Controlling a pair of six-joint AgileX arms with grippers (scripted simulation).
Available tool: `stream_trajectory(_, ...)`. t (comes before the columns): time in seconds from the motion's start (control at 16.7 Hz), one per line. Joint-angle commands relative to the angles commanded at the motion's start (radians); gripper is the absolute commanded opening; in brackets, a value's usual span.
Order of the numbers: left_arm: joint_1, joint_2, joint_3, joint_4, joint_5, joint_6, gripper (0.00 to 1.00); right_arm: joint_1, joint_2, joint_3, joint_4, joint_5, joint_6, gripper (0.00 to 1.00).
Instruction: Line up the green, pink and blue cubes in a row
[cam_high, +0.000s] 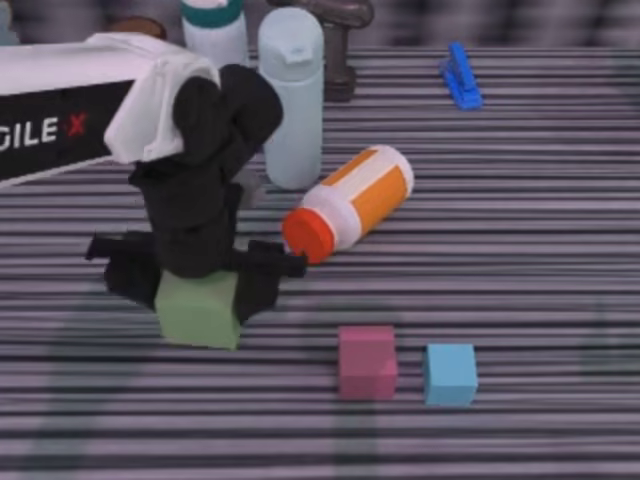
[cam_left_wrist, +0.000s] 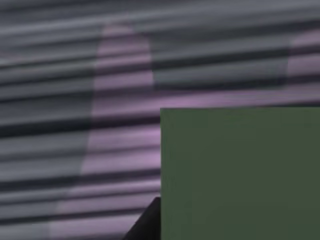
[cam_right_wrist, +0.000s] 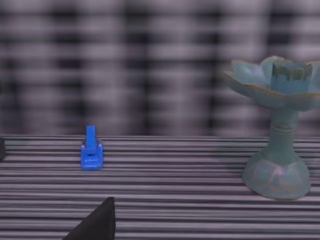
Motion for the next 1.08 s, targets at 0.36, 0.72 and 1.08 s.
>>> stream_trajectory(0.36,-0.116,-0.058,-0.027,0.007,-0.006,-0.245,0.0,0.0,0.0,0.0,0.0,0.0,0.0,1.0)
stream_trajectory(0.72,-0.113,-0.049,-0.036,0.024,-0.006,-0.246,0.0,0.0,0.0,0.0,0.0,0.0,0.0,1.0)
stream_trajectory(1.08,-0.112,0.031,-0.155,0.231,-0.005,-0.242,0.0,0.0,0.0,0.0,0.0,0.0,0.0,1.0)
